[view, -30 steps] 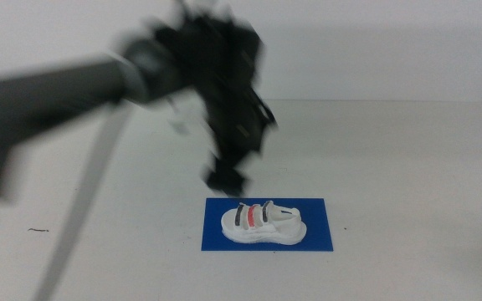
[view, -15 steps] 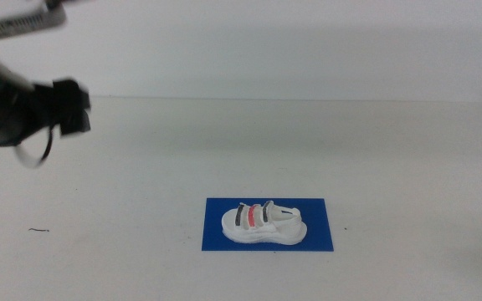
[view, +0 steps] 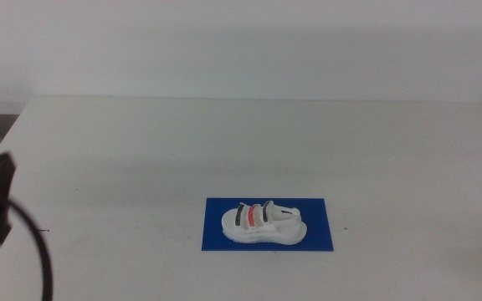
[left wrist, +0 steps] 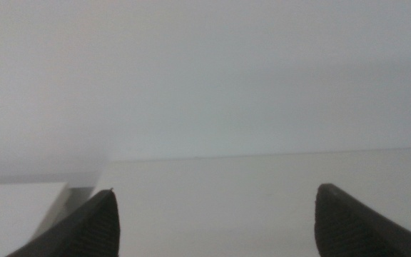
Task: Use one arm to grab the shoe from the table and place it on the mat.
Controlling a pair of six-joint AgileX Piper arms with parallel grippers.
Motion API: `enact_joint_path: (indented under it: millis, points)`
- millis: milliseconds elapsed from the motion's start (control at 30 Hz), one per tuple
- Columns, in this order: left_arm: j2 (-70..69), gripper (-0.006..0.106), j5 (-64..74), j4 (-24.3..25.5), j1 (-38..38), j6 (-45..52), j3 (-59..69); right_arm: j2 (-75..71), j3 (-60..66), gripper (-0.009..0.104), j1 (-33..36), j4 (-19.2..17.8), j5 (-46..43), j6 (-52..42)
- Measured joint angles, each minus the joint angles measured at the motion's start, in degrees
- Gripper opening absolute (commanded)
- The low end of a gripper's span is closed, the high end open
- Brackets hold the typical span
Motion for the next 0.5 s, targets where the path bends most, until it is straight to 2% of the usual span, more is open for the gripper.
enact_joint_path:
  millis: [367,500]
  points:
    - [-10.07,0.094,1.59,0.00,2.85,-3.74,7.48,0.00,0.00,0.079,0.00,0.00,0.00,0.00]
    - [-18.27,0.094,6.44,0.24,2.85,-3.82,9.51,0.00,0.00,0.079,0.00,0.00,0.00,0.00]
